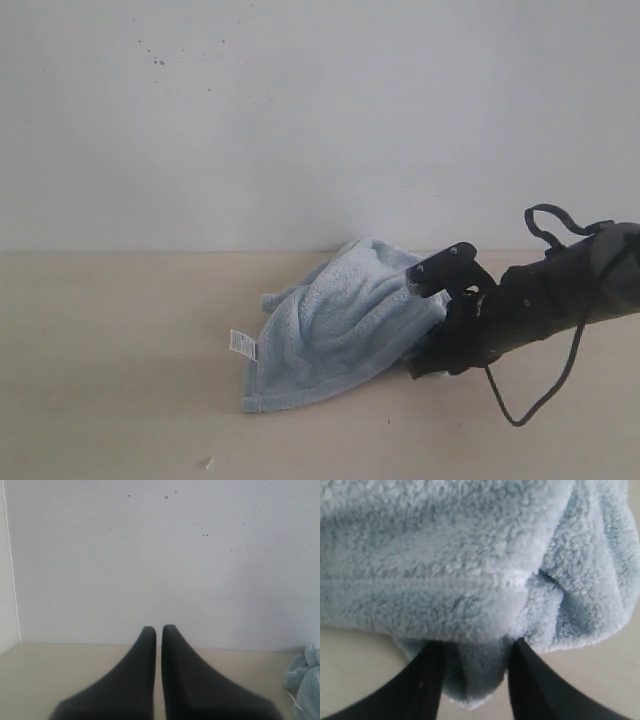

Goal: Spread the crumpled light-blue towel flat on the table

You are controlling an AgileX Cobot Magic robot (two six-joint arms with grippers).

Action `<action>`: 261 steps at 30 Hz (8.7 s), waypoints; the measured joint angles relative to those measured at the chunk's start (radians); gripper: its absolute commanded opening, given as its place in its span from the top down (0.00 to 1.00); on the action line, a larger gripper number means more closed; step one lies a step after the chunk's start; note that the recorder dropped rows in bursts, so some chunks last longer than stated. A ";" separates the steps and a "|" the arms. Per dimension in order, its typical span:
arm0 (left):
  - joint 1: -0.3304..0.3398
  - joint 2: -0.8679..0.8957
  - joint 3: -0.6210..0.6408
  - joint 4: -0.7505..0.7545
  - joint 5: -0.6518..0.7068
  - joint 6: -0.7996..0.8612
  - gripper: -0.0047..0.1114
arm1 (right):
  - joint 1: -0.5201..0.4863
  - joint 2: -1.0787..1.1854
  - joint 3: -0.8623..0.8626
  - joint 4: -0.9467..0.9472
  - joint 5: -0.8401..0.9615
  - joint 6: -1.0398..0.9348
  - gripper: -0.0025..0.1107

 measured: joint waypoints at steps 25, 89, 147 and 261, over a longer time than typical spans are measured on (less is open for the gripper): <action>0.000 0.000 0.000 0.000 0.000 0.000 0.93 | -0.009 -0.808 0.151 -0.061 0.447 -0.115 0.98; 0.000 0.000 0.000 0.000 0.000 0.000 0.93 | 0.174 -1.033 0.277 -0.166 0.927 0.021 0.56; 0.000 0.000 0.000 0.000 0.000 0.000 0.93 | 0.174 -0.621 0.637 -0.202 0.535 0.101 0.98; 0.000 0.000 0.000 0.000 0.000 0.000 0.93 | 0.083 -0.548 0.439 -0.137 0.462 -0.087 0.60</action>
